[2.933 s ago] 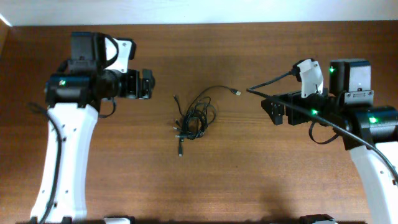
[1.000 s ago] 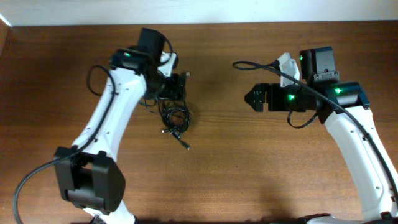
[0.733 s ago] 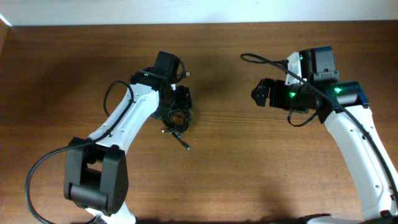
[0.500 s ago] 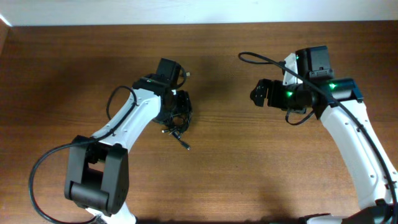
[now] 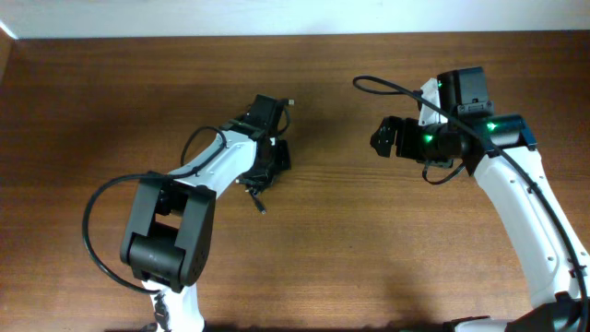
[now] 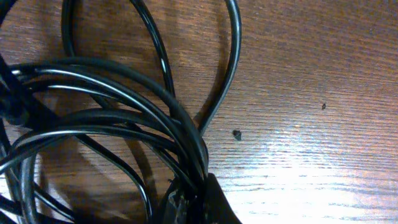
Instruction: Untangle cables
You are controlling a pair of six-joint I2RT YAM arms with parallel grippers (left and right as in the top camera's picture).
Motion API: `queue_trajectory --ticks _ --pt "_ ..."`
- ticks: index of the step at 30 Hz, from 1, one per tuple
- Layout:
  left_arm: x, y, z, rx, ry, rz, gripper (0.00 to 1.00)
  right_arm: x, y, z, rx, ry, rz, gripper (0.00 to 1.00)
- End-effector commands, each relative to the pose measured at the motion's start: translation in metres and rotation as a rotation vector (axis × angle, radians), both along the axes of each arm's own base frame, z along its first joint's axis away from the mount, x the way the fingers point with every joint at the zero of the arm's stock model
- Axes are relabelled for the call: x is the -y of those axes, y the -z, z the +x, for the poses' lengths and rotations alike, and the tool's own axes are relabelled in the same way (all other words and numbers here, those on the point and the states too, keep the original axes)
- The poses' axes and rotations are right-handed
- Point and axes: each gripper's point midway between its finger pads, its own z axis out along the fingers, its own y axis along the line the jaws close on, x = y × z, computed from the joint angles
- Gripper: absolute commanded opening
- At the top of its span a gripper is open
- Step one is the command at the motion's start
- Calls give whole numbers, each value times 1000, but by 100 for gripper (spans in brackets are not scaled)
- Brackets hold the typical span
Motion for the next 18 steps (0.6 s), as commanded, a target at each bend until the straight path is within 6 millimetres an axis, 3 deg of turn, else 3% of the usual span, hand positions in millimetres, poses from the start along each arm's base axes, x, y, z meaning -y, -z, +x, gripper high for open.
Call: queue_trajectory --ticks 1,3,4,7,10,12,16,18 --pt "24 -36 11 55 144 -125 0 -1 -3 4 11 2 -4 100" --pt "45 -95 13 130 256 -295 0 -3 -4 4 14 -9 7 100" --pt "58 -139 8 196 337 -428 0 -20 -12 3 54 -122 69 99" --pt "66 -200 -7 320 484 -577 0 -45 -32 7 125 -219 208 99" --pt "73 -259 -40 444 742 -866 0 -70 -59 8 191 -310 376 95" --pt "69 -267 -46 505 831 -914 0 -75 -69 11 187 -285 438 87" --pt "67 -261 -47 525 864 -882 0 -78 -84 7 192 -254 471 80" --pt "66 -248 -40 493 831 -847 0 -92 -85 0 175 -276 483 79"
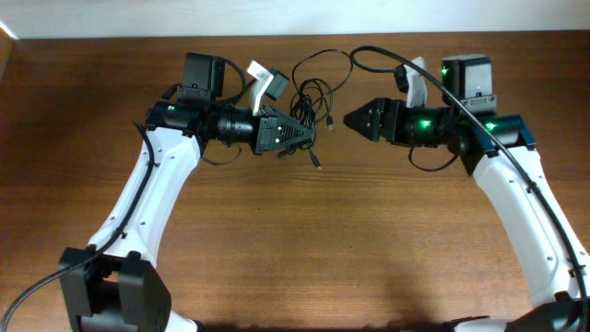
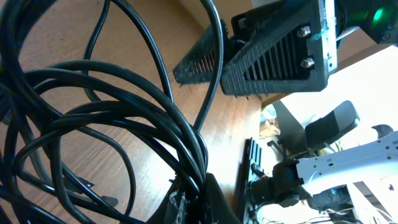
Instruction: Untangle cables
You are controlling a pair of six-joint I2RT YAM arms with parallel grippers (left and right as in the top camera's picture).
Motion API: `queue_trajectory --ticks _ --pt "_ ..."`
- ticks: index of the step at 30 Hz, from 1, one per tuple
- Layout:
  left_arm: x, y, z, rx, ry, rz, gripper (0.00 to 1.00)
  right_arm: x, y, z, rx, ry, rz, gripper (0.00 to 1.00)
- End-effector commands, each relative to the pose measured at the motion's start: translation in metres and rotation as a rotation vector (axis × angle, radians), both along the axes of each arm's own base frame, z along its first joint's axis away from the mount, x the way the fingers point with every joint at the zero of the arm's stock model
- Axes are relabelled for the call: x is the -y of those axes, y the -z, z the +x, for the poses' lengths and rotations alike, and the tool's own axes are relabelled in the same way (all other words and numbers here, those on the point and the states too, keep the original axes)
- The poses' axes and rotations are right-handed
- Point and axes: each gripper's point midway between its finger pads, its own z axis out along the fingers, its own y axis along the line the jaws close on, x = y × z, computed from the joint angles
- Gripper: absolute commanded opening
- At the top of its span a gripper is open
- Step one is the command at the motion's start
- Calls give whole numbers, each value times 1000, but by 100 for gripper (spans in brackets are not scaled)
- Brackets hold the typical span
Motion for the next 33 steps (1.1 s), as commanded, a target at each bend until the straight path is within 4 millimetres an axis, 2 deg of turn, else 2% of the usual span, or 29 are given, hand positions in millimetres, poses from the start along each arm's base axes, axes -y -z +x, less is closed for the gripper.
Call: queue_trajectory --ticks 1,3,5,6,9,13,14,15,17,18,19,20,23,25,27,31,32,33 --pt "-1 6 7 -4 -6 11 0 -27 -23 -13 35 -60 46 77" --pt "-2 19 13 -67 -43 41 0 -47 -35 -12 72 -78 84 75" --pt "-2 24 14 -126 -60 40 0 -54 -34 -6 74 -18 57 75" --pt "-1 23 14 -138 -59 32 0 -54 -30 -1 74 26 29 75" --pt "5 5 2 -168 12 -70 0 -51 -10 20 40 193 -55 65" --pt "7 -4 -4 -184 48 -121 0 -58 8 38 33 203 -47 59" --pt "8 -6 -6 -186 58 -135 0 -60 11 42 35 200 -44 54" --pt "8 -9 -8 -190 71 -154 0 -62 16 46 21 208 -40 42" --pt "8 -10 -8 -197 70 -155 0 -61 20 49 21 218 -48 25" --pt "8 -10 -8 -197 70 -155 0 -58 22 51 22 235 -63 17" --pt "7 -9 -7 -194 64 -152 0 -53 22 53 22 248 -68 4" --pt "5 -8 -4 -187 54 -144 0 -49 23 53 15 258 -72 4" --pt "-17 15 22 -150 -87 -17 0 -9 29 48 -36 312 -136 4" --pt "-39 38 43 -125 -220 126 0 19 28 32 -51 327 -215 4" --pt "-49 50 52 -108 -280 206 0 37 32 13 -74 333 -310 4" --pt "-61 62 61 -90 -346 295 22 48 29 -20 -118 292 -380 4" --pt "-65 64 63 -87 -361 316 37 48 24 -26 -127 279 -387 4" --pt "-67 66 64 -84 -374 334 55 49 20 -32 -145 274 -395 4"
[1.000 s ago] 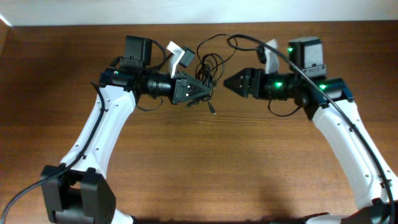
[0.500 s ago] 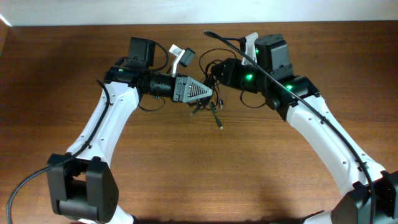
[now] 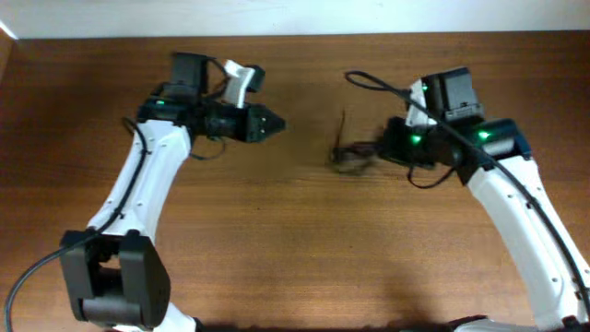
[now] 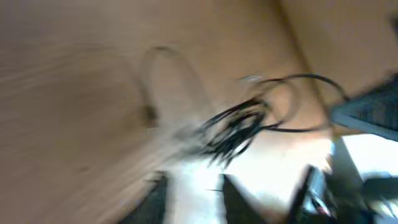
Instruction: Untangle cables
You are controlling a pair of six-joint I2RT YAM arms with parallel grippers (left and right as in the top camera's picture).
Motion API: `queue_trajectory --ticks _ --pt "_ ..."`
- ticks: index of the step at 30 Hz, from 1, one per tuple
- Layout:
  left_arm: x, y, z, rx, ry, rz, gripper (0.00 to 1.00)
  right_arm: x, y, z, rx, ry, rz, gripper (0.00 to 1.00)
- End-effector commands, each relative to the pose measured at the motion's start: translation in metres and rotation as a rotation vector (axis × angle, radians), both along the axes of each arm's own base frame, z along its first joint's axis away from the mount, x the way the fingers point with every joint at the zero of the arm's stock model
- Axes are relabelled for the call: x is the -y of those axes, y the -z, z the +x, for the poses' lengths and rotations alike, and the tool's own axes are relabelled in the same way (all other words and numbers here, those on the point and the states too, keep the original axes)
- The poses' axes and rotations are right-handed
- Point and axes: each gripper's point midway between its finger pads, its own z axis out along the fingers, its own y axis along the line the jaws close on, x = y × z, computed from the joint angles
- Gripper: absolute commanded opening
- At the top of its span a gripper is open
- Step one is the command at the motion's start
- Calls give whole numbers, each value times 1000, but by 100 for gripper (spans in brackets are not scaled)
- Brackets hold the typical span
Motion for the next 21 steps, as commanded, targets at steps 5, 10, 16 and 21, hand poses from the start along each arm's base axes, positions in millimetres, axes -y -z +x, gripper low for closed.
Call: queue_trajectory --ticks 5,10,16,21 --pt "-11 8 7 16 -53 110 74 -24 -23 -20 18 -112 30 4" --pt "-12 9 7 16 -54 110 73 -51 -12 -24 8 -185 28 4" --pt "-12 13 6 -4 -52 113 72 -53 67 0 -178 -148 -36 72" --pt "22 59 -3 -108 36 132 68 13 47 31 -171 9 11 79"
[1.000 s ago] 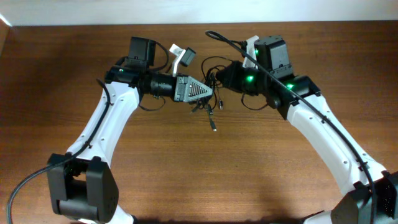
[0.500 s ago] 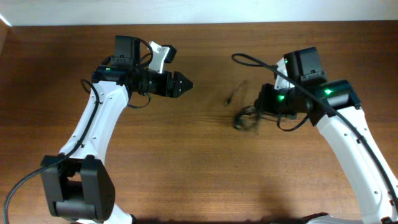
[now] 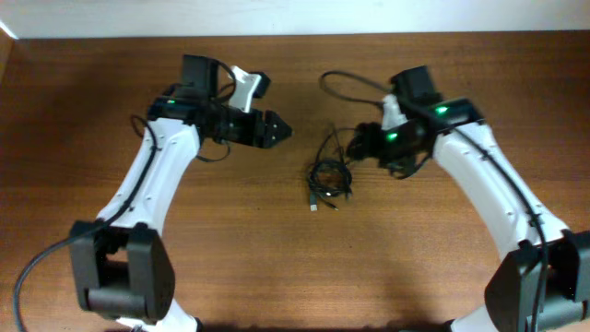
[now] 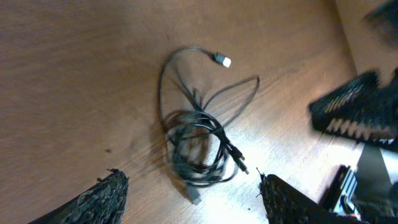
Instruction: Untangle cables
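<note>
A tangle of thin black cables [image 3: 327, 175] lies on the wooden table between the two arms. It is a small coil with a long loop, and loose plug ends [image 4: 222, 60] stick out of it. My left gripper [image 3: 279, 129] hovers to its left, open wide with nothing between its fingers [image 4: 106, 196]; in the left wrist view the coil [image 4: 198, 146] lies just beyond the left gripper [image 4: 191, 180]. My right gripper [image 3: 358, 142] hangs close to the cable's upper right loop, apart from it. Its ribbed fingers [image 4: 351, 106] show, but not whether they are open or shut.
A thick black cable [image 3: 343, 79] loops off the right arm behind the tangle; it belongs to the arm. The brown table [image 3: 295, 267] runs to a pale wall at the far edge.
The cable bundle was a blur at my right gripper, off the table. Now it lies on the wood, free of both grippers. The right arm has shifted left; the left gripper is still open.
My left gripper first held the bundle low over the table at mid-left. It then held the bundle raised between the arms, with the right gripper close by. Later the left gripper was empty and the bundle was at the right gripper. Now the bundle rests on the table.
</note>
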You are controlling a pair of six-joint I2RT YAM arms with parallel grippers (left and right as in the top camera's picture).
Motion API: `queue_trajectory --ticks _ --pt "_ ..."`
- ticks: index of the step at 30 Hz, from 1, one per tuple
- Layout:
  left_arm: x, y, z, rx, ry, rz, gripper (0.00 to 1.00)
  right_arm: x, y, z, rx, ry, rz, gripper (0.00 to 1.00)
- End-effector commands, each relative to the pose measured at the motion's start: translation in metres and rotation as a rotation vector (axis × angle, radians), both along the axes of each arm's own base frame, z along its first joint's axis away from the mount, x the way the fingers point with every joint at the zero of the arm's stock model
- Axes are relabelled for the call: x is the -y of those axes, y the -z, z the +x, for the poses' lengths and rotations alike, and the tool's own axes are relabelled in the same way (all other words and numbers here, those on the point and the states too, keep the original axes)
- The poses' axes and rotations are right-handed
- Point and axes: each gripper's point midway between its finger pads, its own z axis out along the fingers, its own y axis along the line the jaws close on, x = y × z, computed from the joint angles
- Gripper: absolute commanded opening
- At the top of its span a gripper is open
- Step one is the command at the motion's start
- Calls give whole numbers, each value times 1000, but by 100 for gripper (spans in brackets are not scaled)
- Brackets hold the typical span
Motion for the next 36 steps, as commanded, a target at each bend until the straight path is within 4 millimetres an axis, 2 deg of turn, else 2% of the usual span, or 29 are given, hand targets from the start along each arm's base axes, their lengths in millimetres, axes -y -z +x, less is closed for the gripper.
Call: queue_trajectory --ticks 1,2,4,7,11,12,15,17,19,21,22,23,25,26,27,29,30,32,34,36 --pt "35 43 -10 -95 90 22 67 33 -27 18 44 58 40 79" --pt "50 56 -16 -119 125 29 66 39 -28 20 46 67 39 79" --pt "63 78 -23 -167 158 47 56 40 -28 20 55 49 33 79" --pt "44 118 -21 -262 54 191 49 40 -27 19 53 46 29 79" --pt "22 138 -15 -234 2 360 48 41 -26 18 53 40 23 79" --pt "23 141 -15 -227 5 382 48 41 -26 18 53 40 23 79" --pt "38 153 -16 -210 43 385 47 41 -26 18 56 27 19 79" --pt "49 170 -23 -228 76 397 43 41 -26 17 56 27 19 79" --pt "58 172 -24 -213 93 394 41 41 -26 17 56 27 19 79" --pt "65 172 -26 -198 107 397 29 41 -26 17 54 27 19 79" --pt "63 173 -26 -195 97 420 16 41 -25 16 51 27 19 79" --pt "59 176 -25 -209 49 457 7 41 -25 16 49 27 19 79" --pt "51 180 -24 -216 -18 529 0 41 -25 16 47 27 18 79" --pt "51 179 -24 -223 -33 524 0 41 -25 16 47 27 19 79" --pt "51 168 -17 -230 -77 498 0 40 -25 15 46 26 22 78" --pt "44 123 4 -239 -183 423 0 33 -27 15 54 10 30 72" --pt "34 85 18 -229 -260 383 0 17 -30 14 69 -29 55 70" --pt "23 44 31 -219 -379 316 0 -14 -33 12 63 -23 88 69" --pt "18 29 34 -279 -527 247 0 -45 -40 16 94 -9 127 69" --pt "18 28 33 -344 -620 206 0 -65 -50 27 146 11 176 64"
